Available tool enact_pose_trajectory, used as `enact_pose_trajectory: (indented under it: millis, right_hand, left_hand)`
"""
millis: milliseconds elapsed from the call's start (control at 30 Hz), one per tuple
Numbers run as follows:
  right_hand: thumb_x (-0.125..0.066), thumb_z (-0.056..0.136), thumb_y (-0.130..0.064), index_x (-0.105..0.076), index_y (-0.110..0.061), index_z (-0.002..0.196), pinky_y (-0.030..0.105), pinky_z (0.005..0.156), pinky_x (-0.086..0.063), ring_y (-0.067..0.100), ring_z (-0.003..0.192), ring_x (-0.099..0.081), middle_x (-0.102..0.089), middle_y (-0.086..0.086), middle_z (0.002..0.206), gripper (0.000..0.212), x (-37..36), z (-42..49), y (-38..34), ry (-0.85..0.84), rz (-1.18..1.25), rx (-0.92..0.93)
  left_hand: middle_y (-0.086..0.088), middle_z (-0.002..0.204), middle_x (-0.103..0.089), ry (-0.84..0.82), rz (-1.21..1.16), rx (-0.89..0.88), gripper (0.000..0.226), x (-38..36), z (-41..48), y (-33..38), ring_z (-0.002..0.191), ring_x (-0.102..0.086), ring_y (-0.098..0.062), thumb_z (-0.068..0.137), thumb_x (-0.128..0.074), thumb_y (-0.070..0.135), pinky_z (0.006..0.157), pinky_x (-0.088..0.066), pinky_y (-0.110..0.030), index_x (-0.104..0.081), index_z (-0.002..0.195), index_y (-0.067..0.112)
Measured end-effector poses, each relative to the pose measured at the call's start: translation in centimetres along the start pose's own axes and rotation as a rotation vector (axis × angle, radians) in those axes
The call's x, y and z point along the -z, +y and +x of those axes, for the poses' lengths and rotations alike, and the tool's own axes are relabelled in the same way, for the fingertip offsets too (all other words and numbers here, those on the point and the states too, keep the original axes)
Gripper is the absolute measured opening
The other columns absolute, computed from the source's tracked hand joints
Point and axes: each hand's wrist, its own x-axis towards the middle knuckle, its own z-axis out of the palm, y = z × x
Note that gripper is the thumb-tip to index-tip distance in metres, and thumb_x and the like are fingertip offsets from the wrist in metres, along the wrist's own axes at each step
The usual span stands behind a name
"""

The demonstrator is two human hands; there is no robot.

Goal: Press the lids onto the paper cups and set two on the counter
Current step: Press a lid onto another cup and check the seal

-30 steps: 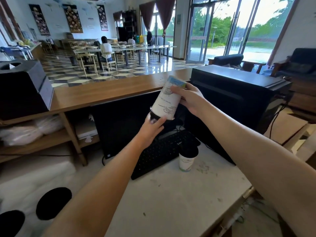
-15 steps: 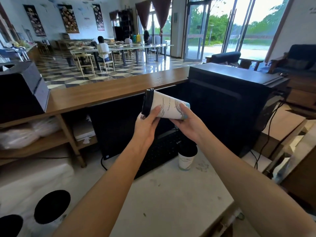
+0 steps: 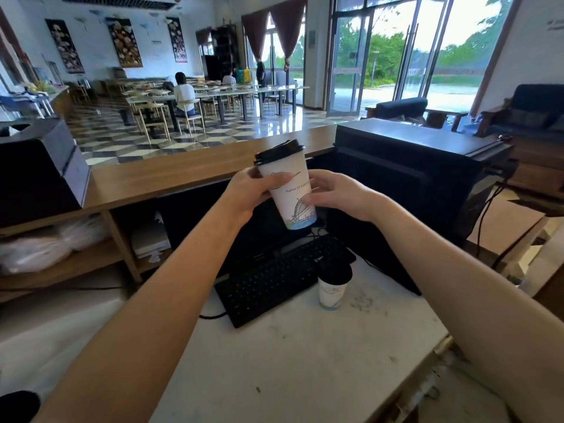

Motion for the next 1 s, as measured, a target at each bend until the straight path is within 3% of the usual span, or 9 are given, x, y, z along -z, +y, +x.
enact_pose_trajectory:
  millis: [100,200,533,700,867,1000]
  right_hand:
    - [-0.067,0.084,-0.008,-0.051,-0.01,0.13,0.026,0.094,-0.051,0.016,0.112,-0.061,-0.063,0.005,0.123,0.049,0.6,0.5,-2.0,-0.025,-0.057,0.061]
    - [-0.071,0.08,-0.009,-0.055,-0.009,0.127,0.026,0.092,-0.051,0.016,0.11,-0.062,-0.064,0.006,0.122,0.049,0.8,0.8,-2.7,0.072,-0.07,0.107]
    - [-0.074,0.077,-0.008,-0.058,-0.005,0.123,0.022,0.086,-0.053,0.014,0.102,-0.065,-0.067,0.006,0.117,0.049,0.2,1.6,-2.3,0.192,-0.04,0.148]
    - [-0.076,0.074,-0.011,-0.059,-0.006,0.122,0.028,0.089,-0.053,0.018,0.105,-0.065,-0.067,0.007,0.118,0.051,-0.5,2.2,-2.0,0.21,-0.046,0.14]
    - [-0.077,0.074,-0.011,-0.057,-0.009,0.125,0.031,0.089,-0.054,0.02,0.106,-0.065,-0.066,0.007,0.119,0.055,-3.1,3.2,-1.3,0.168,-0.045,0.143]
    - [-0.075,0.076,-0.008,-0.055,-0.01,0.124,0.03,0.086,-0.055,0.019,0.105,-0.065,-0.065,0.008,0.12,0.052,-7.4,4.5,-0.3,0.082,-0.017,0.145]
  left_hand:
    - [-0.002,0.103,-0.07,-0.092,0.201,-0.046,0.034,-0.1,0.4,2.5,0.097,-0.068,-0.016,0.072,-0.076,0.003,0.082,-0.056,-0.027,-0.064,0.102,0.015]
    - [-0.001,0.105,-0.07,-0.137,0.281,-0.058,0.038,-0.2,0.8,4.3,0.1,-0.067,-0.014,0.07,-0.078,0.003,0.083,-0.056,-0.026,-0.063,0.102,0.017]
    - [-0.008,0.114,-0.066,-0.16,0.266,-0.028,0.056,0.4,1.8,4.7,0.11,-0.063,-0.022,0.072,-0.074,-0.003,0.095,-0.052,-0.035,-0.053,0.123,0.004]
    - [-0.008,0.119,-0.062,-0.19,0.231,0.001,0.056,1.1,1.6,4.2,0.113,-0.06,-0.021,0.077,-0.069,-0.004,0.091,-0.053,-0.03,-0.048,0.129,0.005]
    - [-0.003,0.122,-0.061,-0.14,0.278,0.029,0.053,3.1,-0.1,3.5,0.113,-0.059,-0.017,0.079,-0.07,0.006,0.093,-0.051,-0.033,-0.05,0.127,0.016]
    - [-0.004,0.117,-0.064,0.072,0.316,0.006,0.045,6.3,-2.7,1.0,0.109,-0.061,-0.018,0.076,-0.076,0.014,0.091,-0.052,-0.032,-0.057,0.117,0.015]
